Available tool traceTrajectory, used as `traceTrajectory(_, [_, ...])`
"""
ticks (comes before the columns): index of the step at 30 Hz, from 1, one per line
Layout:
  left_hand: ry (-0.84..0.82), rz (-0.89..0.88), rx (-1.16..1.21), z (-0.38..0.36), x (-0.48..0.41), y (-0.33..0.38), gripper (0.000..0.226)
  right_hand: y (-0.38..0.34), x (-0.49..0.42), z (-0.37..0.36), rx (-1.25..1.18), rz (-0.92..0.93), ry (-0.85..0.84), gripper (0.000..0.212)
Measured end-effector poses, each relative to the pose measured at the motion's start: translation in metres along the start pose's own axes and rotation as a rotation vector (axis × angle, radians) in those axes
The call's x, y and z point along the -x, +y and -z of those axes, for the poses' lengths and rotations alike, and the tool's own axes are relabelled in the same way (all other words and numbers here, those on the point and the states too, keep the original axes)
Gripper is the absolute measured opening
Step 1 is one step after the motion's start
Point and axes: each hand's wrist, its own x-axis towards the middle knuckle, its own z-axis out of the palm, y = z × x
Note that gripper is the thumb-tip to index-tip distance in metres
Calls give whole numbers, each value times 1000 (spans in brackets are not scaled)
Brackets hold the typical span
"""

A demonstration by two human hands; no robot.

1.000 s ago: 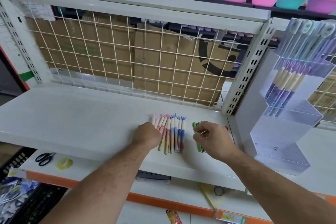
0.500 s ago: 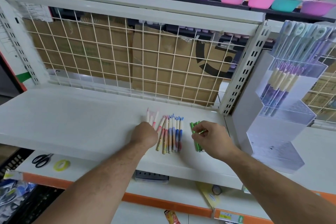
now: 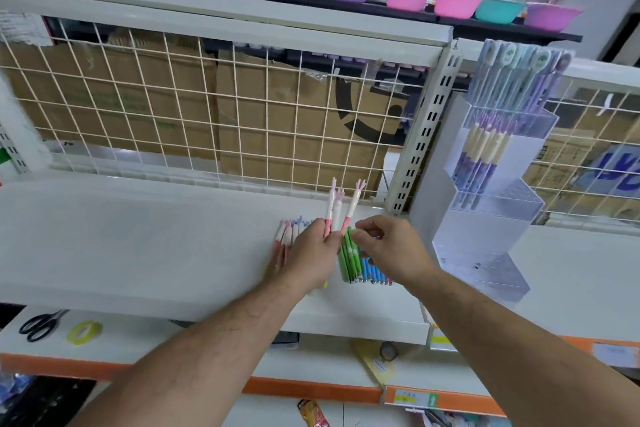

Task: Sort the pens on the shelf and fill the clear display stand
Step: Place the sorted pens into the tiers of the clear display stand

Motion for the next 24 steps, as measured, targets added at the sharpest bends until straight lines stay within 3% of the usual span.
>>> traceTrajectory(4, [-111,-73,153,-30,4,24,28,6,-3,26,-148,-61,48,10])
traceTrajectory(9, [-193,-134,234,-65,6,59,14,30,-5,67,-278,-89,51,27])
traceTrajectory(19, [-252,-98,450,-155,9,116,25,83,-17,159,-230,3,32,24])
traceTrajectory(24, [-152,-41,560,-191,11,134,23,102,-23,195,-123,81,15,22])
